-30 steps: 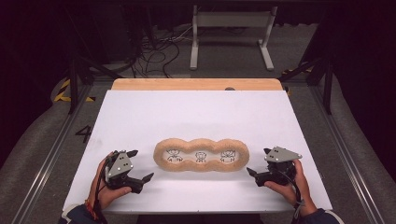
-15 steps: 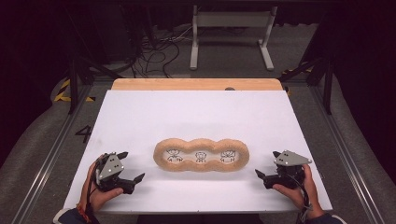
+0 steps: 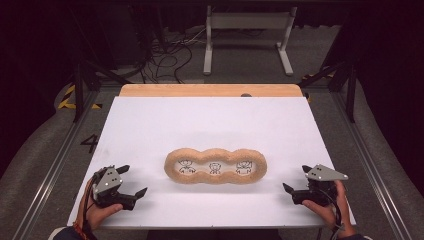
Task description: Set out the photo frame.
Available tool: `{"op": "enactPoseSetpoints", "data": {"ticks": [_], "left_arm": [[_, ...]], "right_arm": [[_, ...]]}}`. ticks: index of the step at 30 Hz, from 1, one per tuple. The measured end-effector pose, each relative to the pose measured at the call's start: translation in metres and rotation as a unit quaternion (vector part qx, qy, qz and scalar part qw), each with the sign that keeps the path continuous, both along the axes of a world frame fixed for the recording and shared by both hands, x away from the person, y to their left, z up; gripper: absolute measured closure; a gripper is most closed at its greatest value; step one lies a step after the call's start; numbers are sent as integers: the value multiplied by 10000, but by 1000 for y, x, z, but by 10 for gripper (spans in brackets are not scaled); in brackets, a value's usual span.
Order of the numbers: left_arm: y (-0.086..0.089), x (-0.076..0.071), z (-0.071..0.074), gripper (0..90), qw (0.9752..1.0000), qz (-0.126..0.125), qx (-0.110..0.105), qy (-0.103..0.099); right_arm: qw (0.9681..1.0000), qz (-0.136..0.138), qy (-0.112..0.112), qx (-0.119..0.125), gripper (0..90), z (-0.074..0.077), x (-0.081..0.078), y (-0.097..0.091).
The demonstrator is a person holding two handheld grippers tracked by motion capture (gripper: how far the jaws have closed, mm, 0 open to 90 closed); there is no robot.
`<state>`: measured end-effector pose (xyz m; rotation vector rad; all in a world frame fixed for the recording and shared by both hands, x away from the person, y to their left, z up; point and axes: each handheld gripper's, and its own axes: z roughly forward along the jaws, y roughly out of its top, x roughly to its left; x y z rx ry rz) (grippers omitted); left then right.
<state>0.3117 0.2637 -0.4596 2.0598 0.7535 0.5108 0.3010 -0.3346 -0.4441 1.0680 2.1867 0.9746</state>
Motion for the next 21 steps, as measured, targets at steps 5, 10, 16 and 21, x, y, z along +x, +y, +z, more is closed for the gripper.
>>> {"op": "enactPoseSetpoints", "data": {"ticks": [5,10,16,21], "left_arm": [[11,-4,-2,48,9999,118,-29,59],[21,-8,-3,46,9995,233,-199,65],[21,-10,-3,45,9994,262,-197,91],[20,-10,-3,45,9996,206,-183,77]], "right_arm": [[9999,-150,-35,79,80,-1,-5,-11],[9996,-217,-121,97,74,3,-8,-18],[9998,-188,0,90,74,-4,-6,-18],[9999,-133,54,87,74,-8,-5,-15]]}}
